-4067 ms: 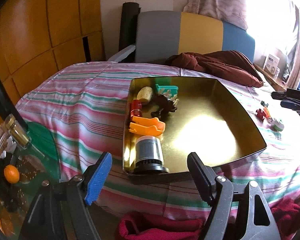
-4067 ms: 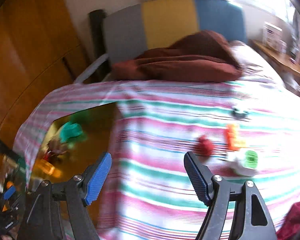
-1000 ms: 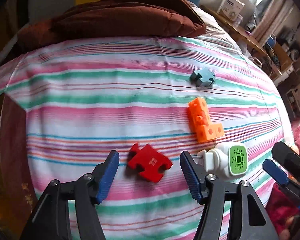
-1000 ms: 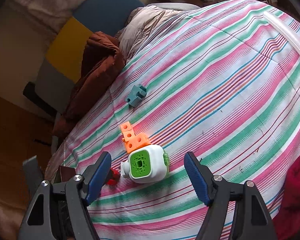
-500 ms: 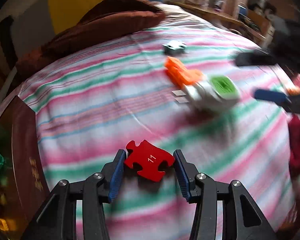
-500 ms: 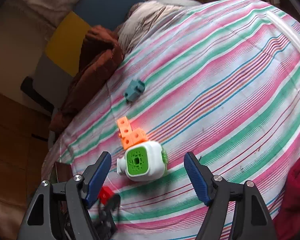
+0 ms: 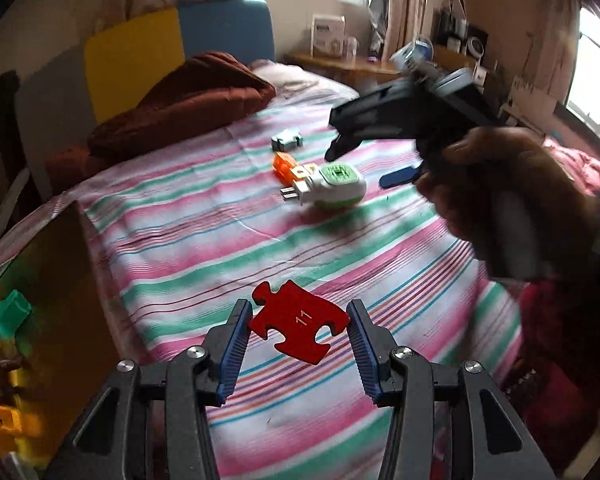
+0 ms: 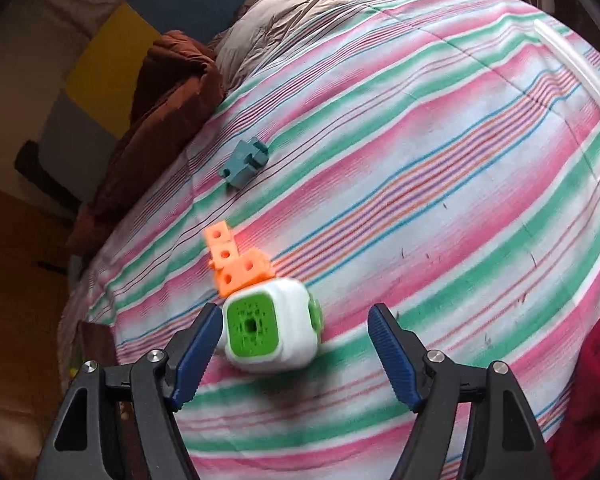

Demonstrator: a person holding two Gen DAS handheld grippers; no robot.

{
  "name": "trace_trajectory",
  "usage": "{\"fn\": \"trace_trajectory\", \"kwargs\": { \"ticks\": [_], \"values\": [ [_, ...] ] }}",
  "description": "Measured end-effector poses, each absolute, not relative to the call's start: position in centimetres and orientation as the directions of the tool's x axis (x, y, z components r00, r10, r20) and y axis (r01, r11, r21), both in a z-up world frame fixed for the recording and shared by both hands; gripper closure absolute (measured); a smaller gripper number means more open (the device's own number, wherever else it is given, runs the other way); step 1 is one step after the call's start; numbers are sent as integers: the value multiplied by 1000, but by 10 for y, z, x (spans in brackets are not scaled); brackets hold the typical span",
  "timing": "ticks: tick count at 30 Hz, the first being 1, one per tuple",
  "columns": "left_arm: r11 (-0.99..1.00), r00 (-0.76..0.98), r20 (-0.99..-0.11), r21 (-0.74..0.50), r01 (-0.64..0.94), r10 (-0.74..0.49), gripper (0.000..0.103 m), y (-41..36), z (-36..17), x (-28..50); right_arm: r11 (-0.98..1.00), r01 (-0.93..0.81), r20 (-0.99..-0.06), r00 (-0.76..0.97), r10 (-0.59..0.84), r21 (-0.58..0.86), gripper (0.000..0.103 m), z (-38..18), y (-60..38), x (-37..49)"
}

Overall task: Organize rigid objects
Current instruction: 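Lift the red puzzle piece with the left gripper while the right grasps the white-and-green plug, then carry the red puzzle piece into the gold tray and open the left gripper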

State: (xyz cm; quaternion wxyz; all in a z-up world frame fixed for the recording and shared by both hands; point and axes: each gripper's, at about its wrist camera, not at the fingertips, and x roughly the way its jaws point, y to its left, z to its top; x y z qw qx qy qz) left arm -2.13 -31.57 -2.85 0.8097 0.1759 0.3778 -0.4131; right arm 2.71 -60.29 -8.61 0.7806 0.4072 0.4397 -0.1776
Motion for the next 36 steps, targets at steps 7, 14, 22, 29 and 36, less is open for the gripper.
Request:
{"fn": "trace_trajectory", "kwargs": {
  "ticks": [7,14,22,29,36],
  "values": [
    [644,405,-726,-67,762,-556,54,-272,-9,-22,594,600,-817,546,187,537,25,-96,-584,42],
    [699,429,-718,-111,707,-548,54,-238,-5,-11,621,472,-767,515,382,626,25,-98,-541,30],
    [743,466,-696,-147,653,-547,54,-207,1,-2,865,419,-876,480,46,275,25,-50,-539,27],
    [785,484,-708,-161,598,-514,54,-181,-2,5,972,236,-917,387,-95,-1,25,-66,-525,65],
    [822,511,-714,-160,546,-478,54,-158,-3,7,976,209,-932,336,-136,-67,39,-93,-518,87]
  ]
}}
